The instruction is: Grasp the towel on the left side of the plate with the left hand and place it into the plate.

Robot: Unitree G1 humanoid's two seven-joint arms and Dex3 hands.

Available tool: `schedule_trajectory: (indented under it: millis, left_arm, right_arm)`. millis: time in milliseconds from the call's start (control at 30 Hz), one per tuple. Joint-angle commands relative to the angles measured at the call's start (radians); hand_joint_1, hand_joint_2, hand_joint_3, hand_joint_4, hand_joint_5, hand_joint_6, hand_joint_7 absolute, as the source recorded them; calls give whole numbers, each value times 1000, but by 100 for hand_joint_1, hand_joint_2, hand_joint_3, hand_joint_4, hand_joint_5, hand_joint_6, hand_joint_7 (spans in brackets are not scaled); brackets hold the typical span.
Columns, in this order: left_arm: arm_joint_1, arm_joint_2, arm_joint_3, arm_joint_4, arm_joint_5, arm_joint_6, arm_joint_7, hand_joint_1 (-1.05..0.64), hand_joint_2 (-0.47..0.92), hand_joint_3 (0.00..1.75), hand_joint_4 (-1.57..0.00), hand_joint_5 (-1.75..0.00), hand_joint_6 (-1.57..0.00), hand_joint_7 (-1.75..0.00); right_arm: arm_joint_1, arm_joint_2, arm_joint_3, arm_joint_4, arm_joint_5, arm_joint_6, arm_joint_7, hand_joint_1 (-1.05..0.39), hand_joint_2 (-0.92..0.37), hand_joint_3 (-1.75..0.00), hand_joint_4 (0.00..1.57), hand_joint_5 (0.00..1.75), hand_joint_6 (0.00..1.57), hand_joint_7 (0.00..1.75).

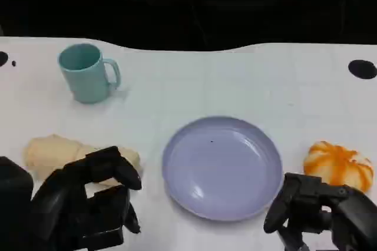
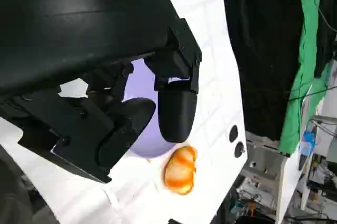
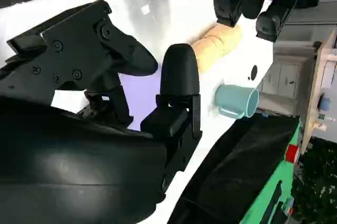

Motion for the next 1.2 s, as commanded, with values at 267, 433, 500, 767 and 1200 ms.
schedule_trajectory:
  millis: [267,433,500,767,1200]
  left_arm:
    - [-15,16,5,10,4,-16,2,-7,47,137,-78,-175,-71,-161]
    - [-16,14,4,8,5,-15,6,-7,46,136,-78,-175,-72,-160]
    - [-16,14,3,7,6,-15,7,-7,46,136,-78,-175,-72,-160]
    - [-18,11,5,10,8,-17,10,-7,46,136,-78,-175,-73,-159]
    - [3,-20,-9,60,125,-265,35,-17,63,92,-54,-140,-54,-99]
  right_arm:
    - [-1,-9,-3,-16,4,7,-2,-14,-57,-105,78,165,71,132]
    - [-2,-6,-4,-12,10,-2,-1,-13,-57,-105,77,165,71,132]
    - [-3,-6,-4,-11,7,-5,-2,-13,-57,-105,78,165,71,132]
    - [-4,-9,-1,-12,-1,-2,-3,-14,-56,-107,78,165,71,133]
    - [-3,-4,8,-7,-2,-11,-6,-13,-56,-106,78,165,72,132]
